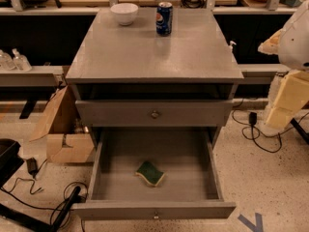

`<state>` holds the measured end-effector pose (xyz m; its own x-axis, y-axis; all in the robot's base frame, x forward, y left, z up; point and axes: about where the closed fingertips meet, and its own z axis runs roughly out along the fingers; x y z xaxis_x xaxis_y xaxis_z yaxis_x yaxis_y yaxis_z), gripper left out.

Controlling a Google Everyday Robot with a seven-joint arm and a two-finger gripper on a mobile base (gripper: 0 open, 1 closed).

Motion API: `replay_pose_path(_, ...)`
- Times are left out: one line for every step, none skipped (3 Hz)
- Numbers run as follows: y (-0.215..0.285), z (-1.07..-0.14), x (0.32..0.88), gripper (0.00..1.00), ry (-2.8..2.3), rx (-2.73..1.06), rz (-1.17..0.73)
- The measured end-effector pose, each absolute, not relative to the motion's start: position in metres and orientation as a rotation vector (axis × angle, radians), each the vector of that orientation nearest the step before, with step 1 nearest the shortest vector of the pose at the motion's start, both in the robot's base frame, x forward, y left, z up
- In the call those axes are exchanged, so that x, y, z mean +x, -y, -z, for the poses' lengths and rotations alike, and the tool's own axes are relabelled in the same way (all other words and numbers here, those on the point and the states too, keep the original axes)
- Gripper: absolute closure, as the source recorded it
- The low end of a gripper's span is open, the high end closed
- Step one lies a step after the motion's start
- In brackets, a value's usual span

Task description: Pick sponge from middle drawer and place on counter

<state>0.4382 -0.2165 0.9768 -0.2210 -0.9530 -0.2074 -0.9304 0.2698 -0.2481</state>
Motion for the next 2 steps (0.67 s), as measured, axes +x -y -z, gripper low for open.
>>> replay_pose_path(0.2165, -0.9769, 0.4382, 0.00, -2.230, -1.723, 0.101)
replay_pose_path(0.2136, -0.9729, 0.4393, 0.00, -2.214, -1.713, 0.090)
